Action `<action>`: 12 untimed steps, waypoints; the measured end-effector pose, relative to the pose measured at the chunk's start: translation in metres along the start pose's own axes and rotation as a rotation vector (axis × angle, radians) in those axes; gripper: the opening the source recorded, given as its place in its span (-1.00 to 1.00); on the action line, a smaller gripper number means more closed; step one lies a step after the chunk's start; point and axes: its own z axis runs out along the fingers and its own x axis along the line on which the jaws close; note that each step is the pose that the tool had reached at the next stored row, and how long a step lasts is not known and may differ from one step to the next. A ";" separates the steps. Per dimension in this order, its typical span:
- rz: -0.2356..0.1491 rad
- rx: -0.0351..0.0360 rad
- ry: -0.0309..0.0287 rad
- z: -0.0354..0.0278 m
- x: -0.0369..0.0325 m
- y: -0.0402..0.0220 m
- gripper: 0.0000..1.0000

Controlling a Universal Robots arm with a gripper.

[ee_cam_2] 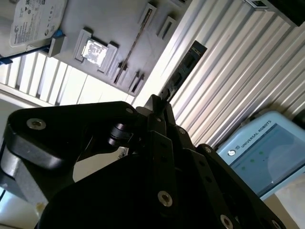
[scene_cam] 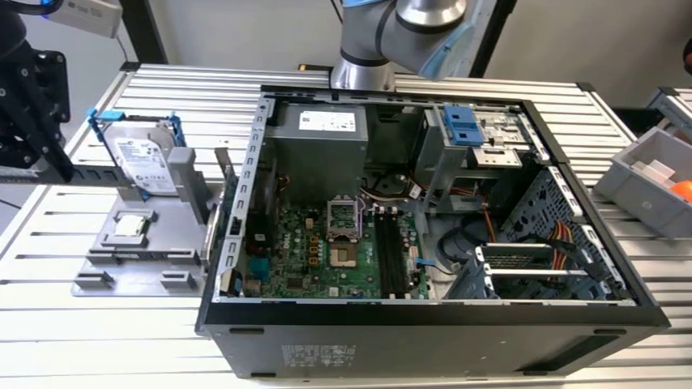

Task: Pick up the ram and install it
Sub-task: 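Pick up the ram and move it above insertion slot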

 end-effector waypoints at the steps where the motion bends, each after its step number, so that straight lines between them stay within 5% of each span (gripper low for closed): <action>1: 0.000 0.0003 -0.0001 -0.0007 0.0000 0.0000 -1.00; 12: 0.000 0.0003 0.0029 -0.0085 -0.0005 0.0002 -1.00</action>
